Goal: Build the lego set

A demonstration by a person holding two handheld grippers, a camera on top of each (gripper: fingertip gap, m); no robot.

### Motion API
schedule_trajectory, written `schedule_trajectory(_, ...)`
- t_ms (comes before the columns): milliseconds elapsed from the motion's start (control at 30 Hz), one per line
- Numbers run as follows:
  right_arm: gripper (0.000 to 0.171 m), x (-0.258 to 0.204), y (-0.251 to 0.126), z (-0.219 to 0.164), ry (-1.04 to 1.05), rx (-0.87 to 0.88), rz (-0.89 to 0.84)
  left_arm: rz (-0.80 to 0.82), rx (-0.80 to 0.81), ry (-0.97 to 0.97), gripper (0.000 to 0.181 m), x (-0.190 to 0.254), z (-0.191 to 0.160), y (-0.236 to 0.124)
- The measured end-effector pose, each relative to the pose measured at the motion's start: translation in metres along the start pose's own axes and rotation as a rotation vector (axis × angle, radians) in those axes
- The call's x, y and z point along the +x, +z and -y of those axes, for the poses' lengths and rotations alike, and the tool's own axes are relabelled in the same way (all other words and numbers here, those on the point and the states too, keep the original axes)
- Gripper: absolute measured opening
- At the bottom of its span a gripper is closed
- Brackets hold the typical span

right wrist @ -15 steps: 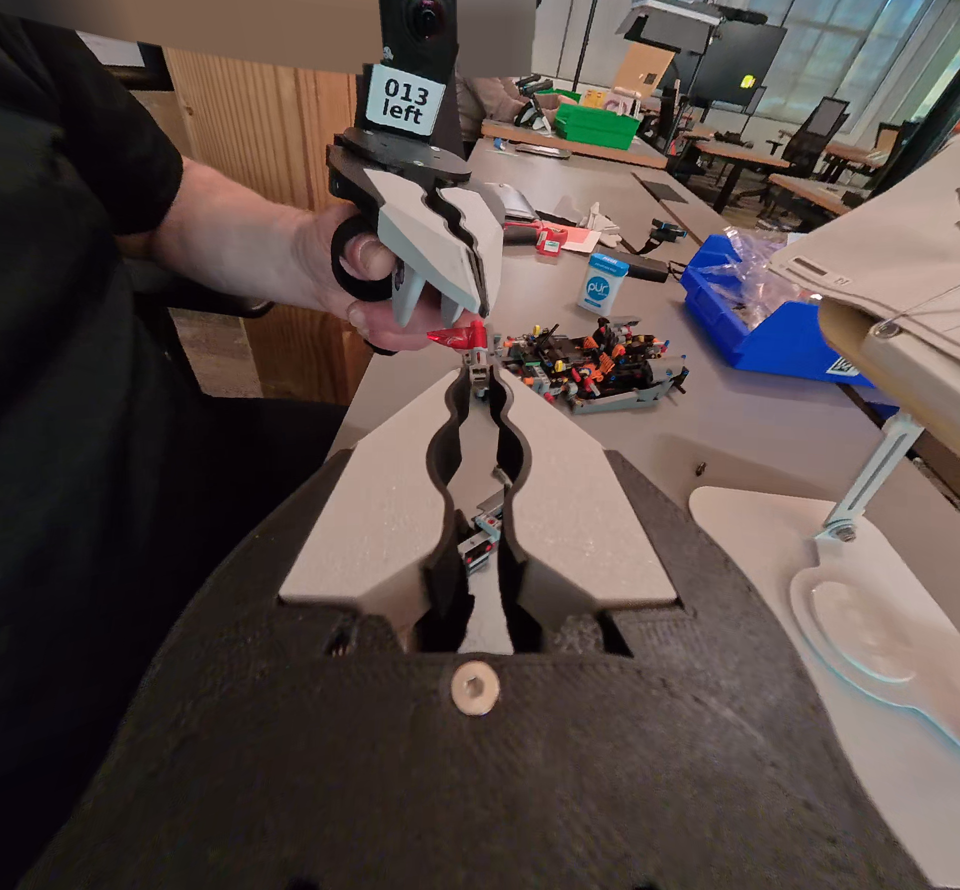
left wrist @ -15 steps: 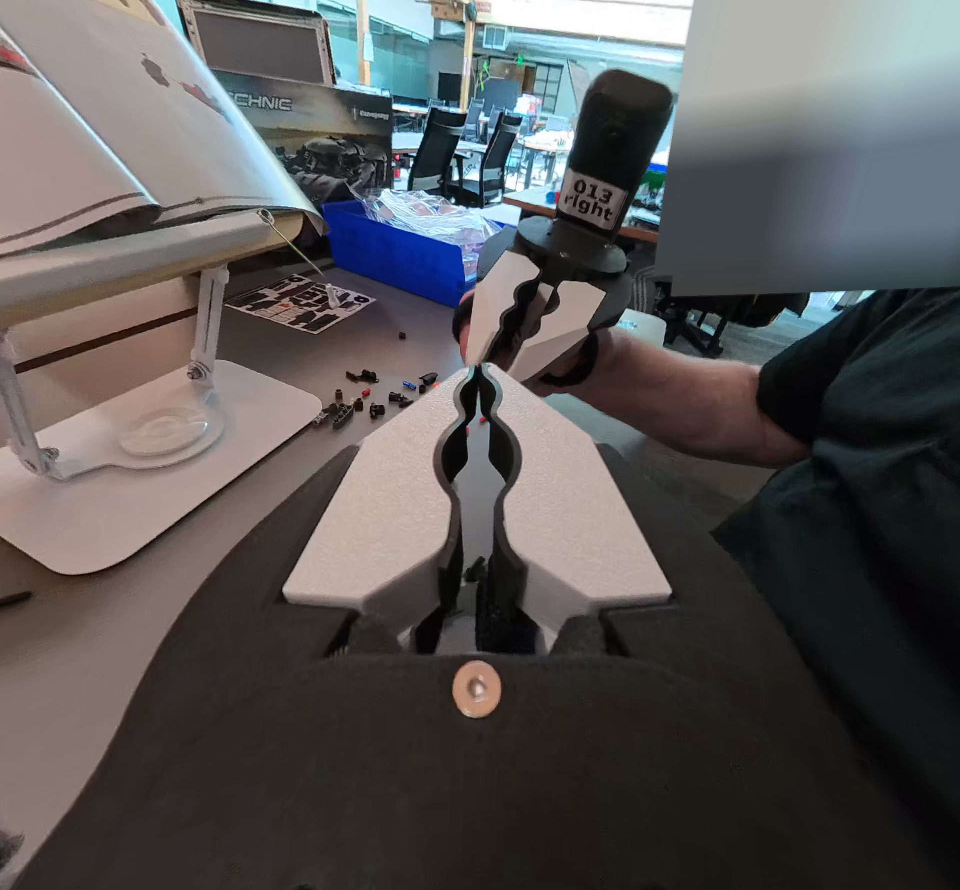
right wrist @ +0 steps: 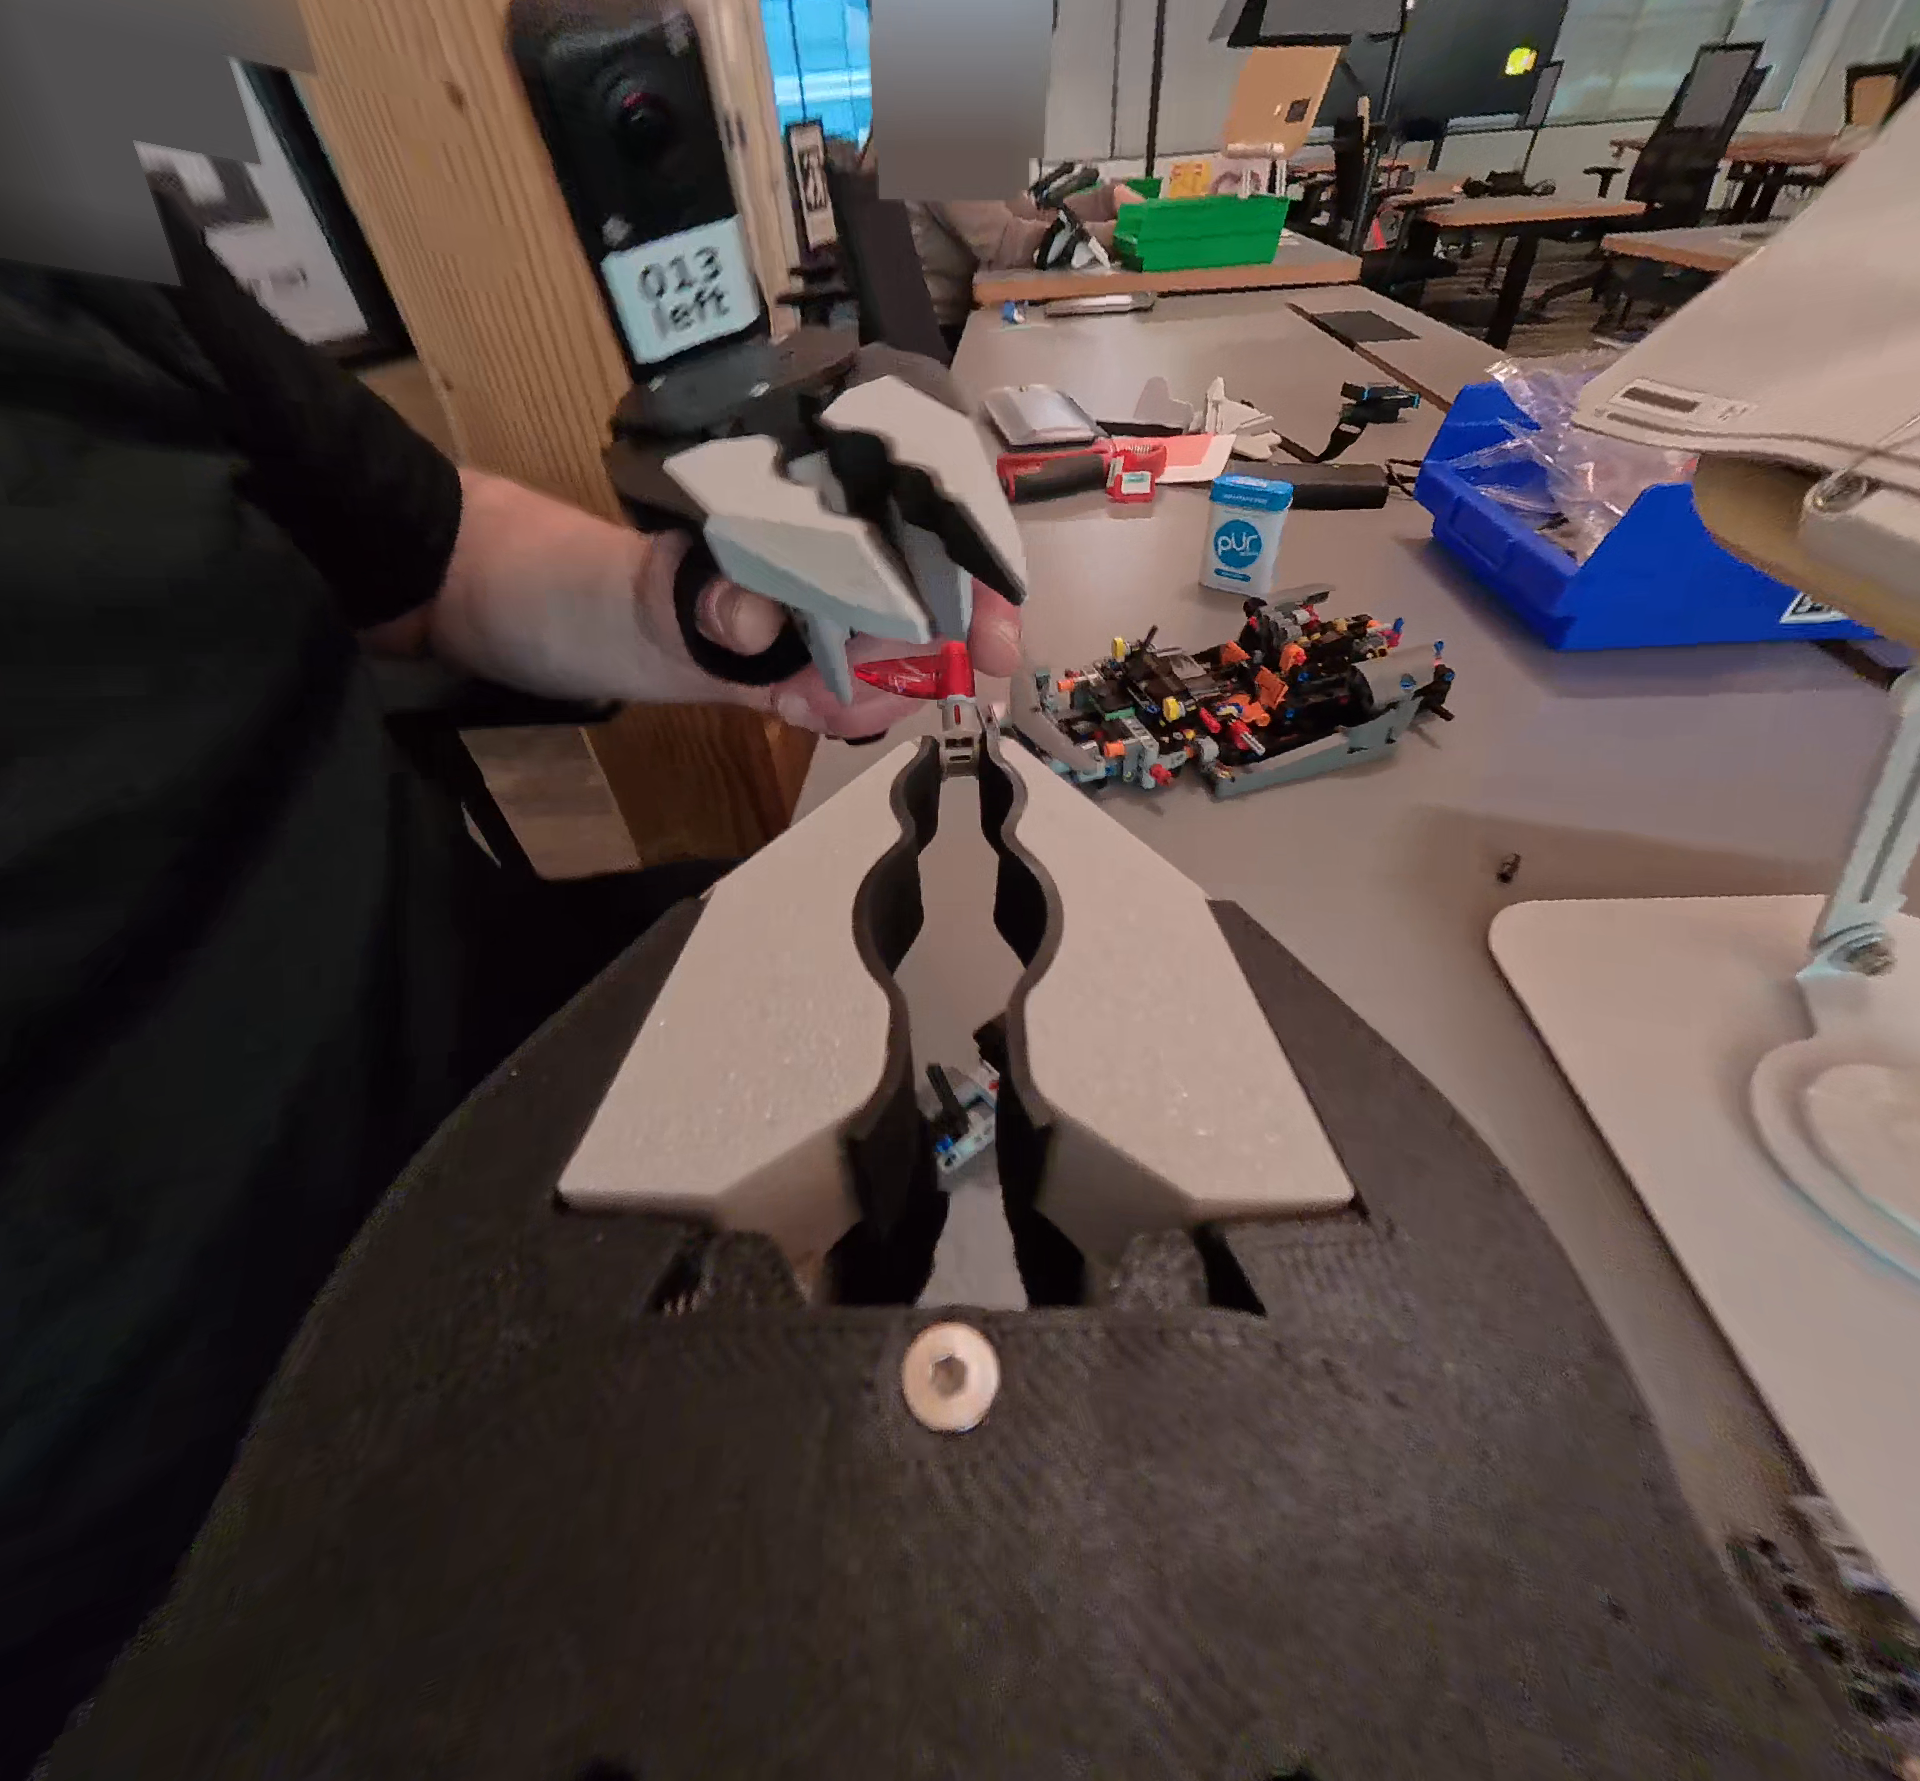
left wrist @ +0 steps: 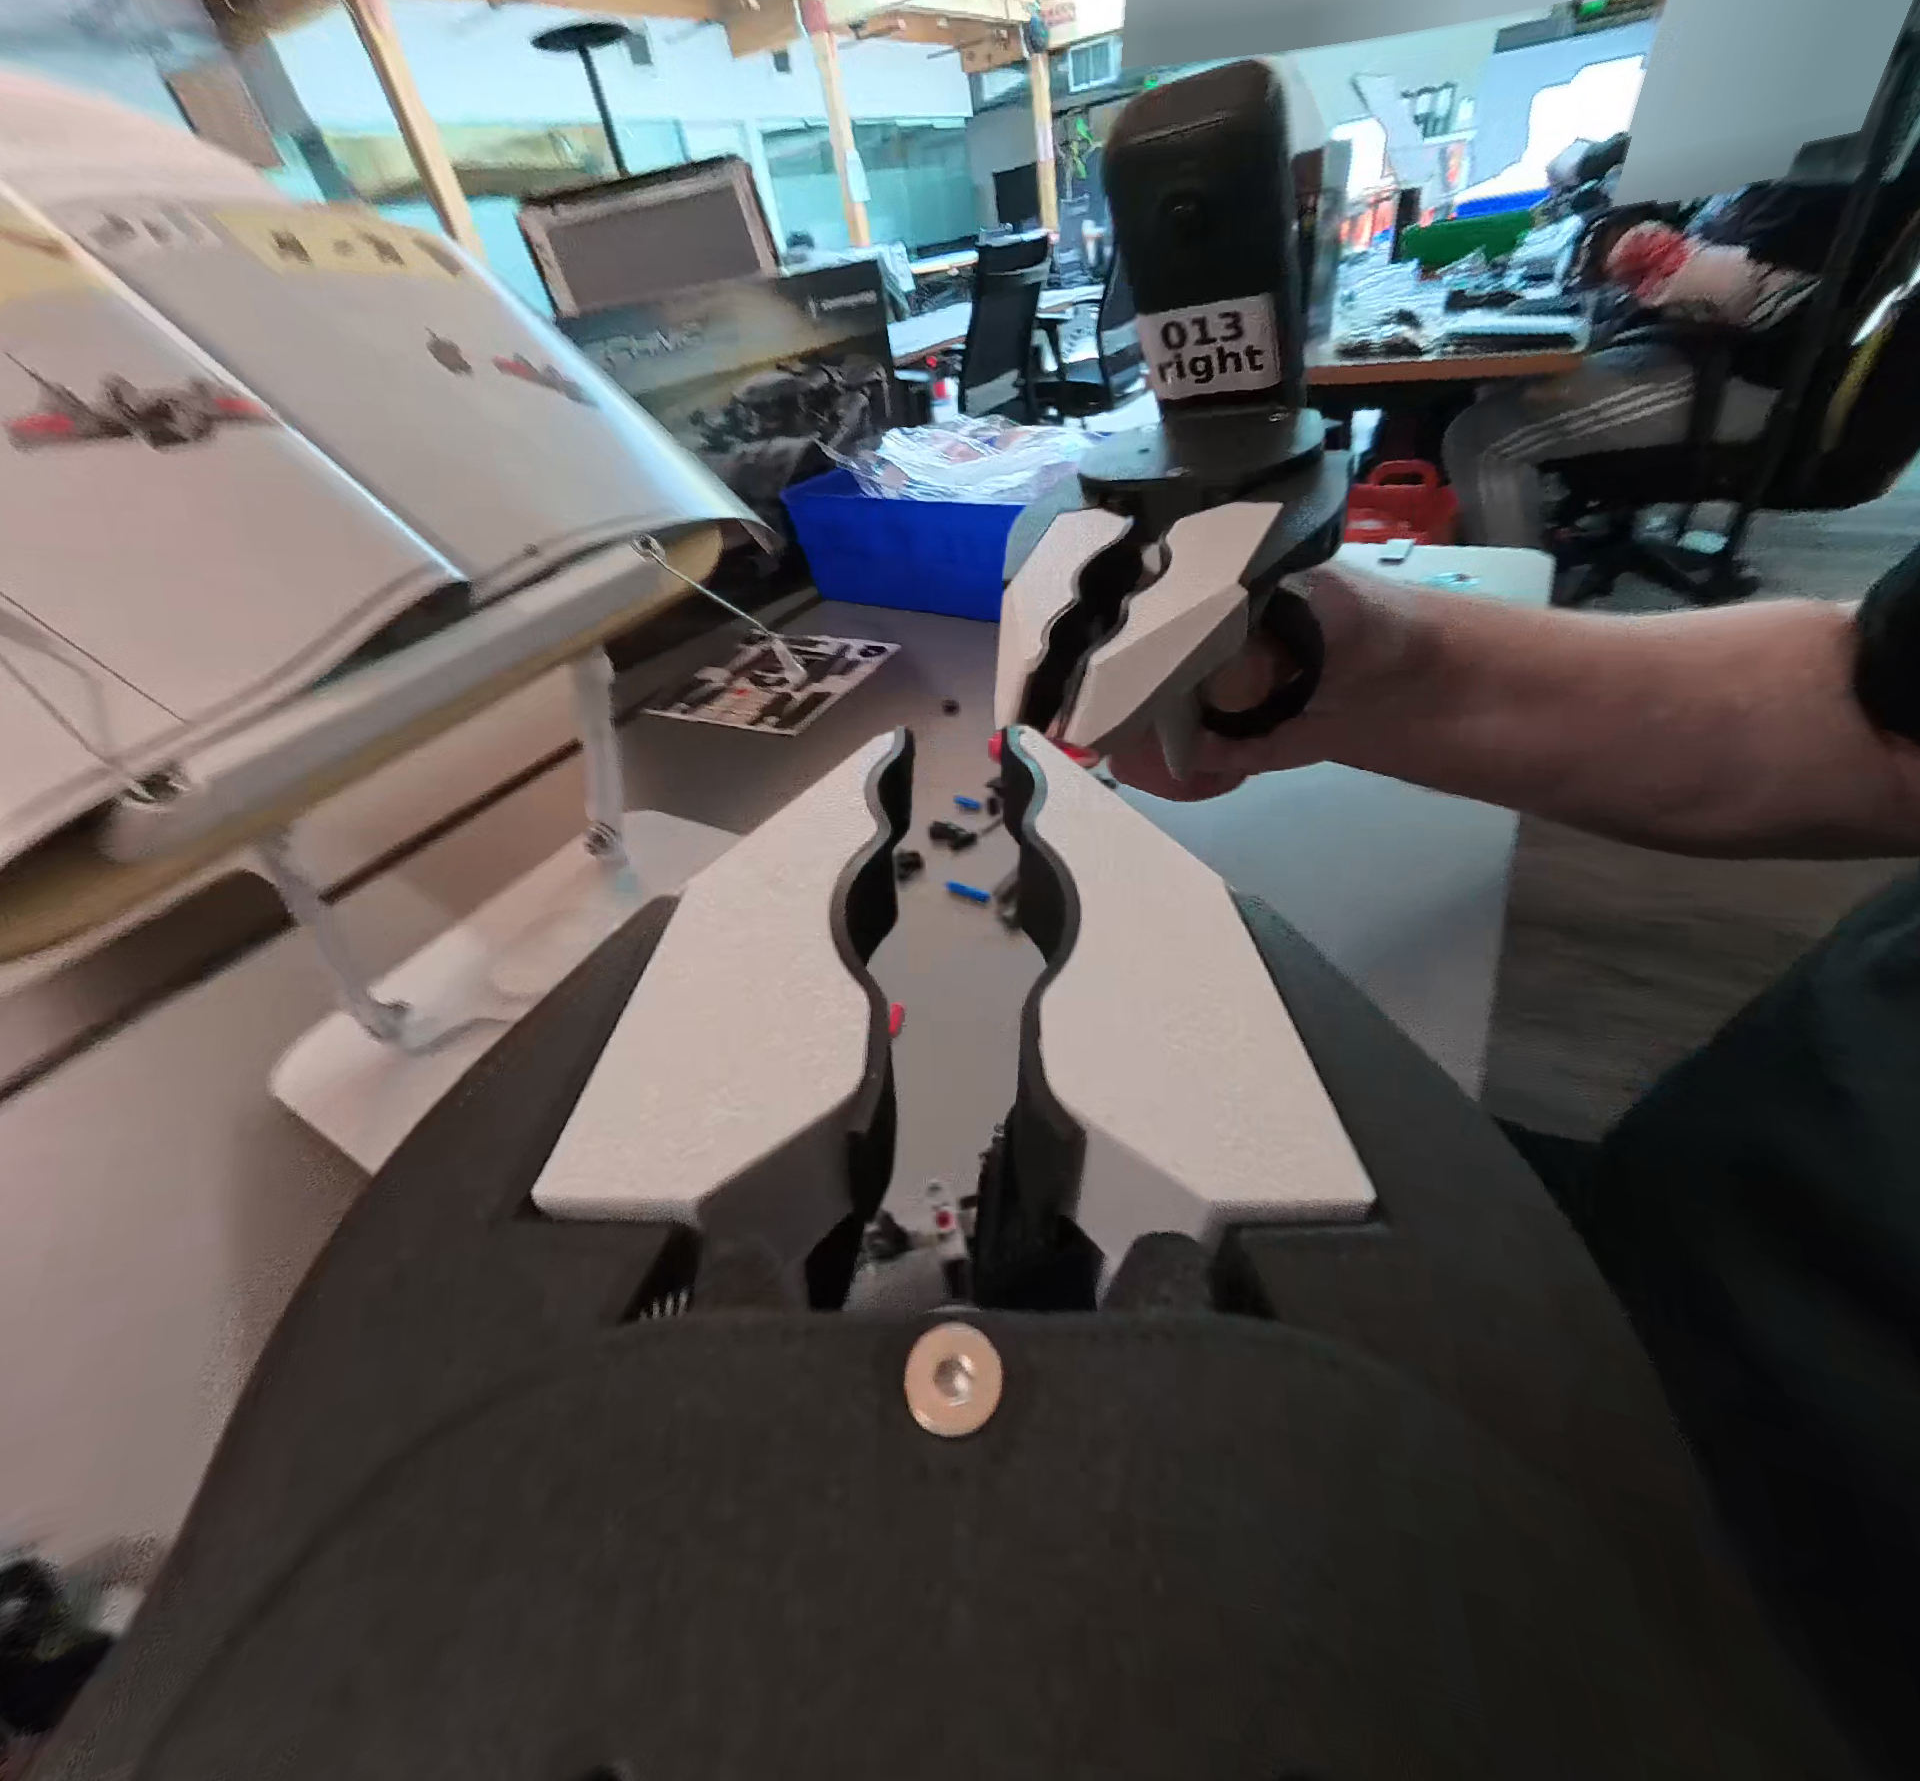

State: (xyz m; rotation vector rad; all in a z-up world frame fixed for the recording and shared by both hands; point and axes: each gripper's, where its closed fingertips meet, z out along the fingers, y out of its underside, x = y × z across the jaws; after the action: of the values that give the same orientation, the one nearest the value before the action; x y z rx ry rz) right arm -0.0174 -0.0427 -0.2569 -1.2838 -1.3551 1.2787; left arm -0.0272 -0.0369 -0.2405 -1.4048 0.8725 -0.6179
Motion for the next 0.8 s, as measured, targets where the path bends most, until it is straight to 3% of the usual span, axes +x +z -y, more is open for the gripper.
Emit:
schedule_trajectory(367,0.005,0.007,0.026,0.035,0.358,0.213,0.088,0.235,-0.01,0.52,0.044,-0.017,0.017,-0.016)
schedule_trajectory(800,0.004,0.006,0.056,0.058,0.47,0.274,0.15,0.323,0.019,0.663,0.031,-0.035,0.033,-0.027)
